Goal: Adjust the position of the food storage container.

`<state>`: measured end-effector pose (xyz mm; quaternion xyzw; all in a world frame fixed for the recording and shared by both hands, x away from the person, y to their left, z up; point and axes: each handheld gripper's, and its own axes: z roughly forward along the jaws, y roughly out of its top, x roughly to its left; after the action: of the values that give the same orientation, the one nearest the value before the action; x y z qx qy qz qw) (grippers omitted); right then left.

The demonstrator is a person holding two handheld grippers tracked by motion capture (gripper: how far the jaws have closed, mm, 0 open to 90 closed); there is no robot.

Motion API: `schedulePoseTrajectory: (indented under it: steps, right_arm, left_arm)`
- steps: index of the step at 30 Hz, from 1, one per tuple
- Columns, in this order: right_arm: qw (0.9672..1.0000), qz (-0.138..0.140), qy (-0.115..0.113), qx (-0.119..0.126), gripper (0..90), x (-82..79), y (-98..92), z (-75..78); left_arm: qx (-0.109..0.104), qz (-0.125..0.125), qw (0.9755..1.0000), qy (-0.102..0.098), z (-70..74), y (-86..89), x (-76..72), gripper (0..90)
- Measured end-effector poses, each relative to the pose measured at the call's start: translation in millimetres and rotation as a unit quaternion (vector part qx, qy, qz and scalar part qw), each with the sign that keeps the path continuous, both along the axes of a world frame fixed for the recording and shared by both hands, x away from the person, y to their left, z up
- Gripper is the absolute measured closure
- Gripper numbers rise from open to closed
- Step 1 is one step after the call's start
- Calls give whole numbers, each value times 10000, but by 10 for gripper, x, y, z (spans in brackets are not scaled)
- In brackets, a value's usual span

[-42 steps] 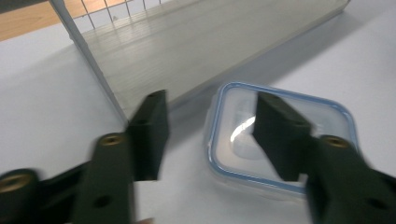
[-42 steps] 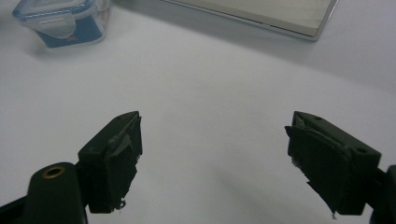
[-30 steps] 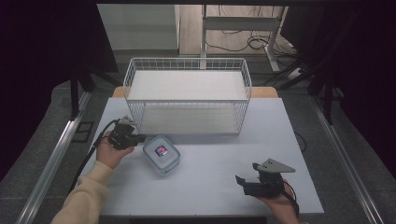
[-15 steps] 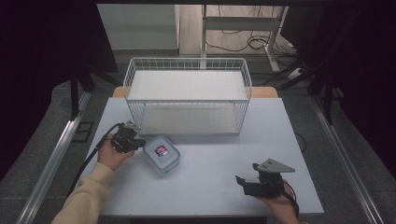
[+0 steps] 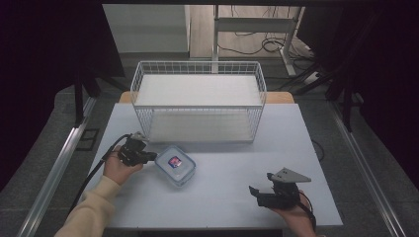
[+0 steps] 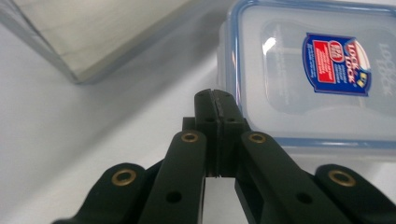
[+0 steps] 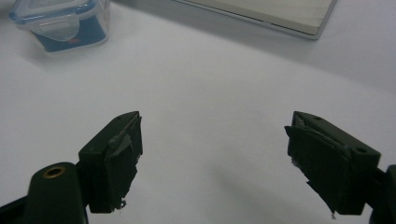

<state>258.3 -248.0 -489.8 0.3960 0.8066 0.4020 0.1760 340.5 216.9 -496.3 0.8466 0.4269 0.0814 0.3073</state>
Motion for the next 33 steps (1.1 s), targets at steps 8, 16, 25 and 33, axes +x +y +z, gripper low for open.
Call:
schedulePoseTrajectory:
  steps: [8, 16, 25, 33]
  right_arm:
    - [10000, 6, 1, -13, 180, -2, 8, -2]
    - [10000, 2, 3, -9, 180, -1, 0, -2]
    - [10000, 8, 19, -6, 180, -2, 11, -2]
    - [10000, -7, 28, -29, 180, 4, 3, -7]
  left_arm:
    - [-70, -146, 9998, 103, -25, -119, -84, 900]
    - [-210, -385, 9989, 172, -39, -246, -159, 900]
    - [-334, -638, 9972, 205, -48, -406, -227, 900]
    - [-375, -741, 9962, 260, -60, -495, -232, 900]
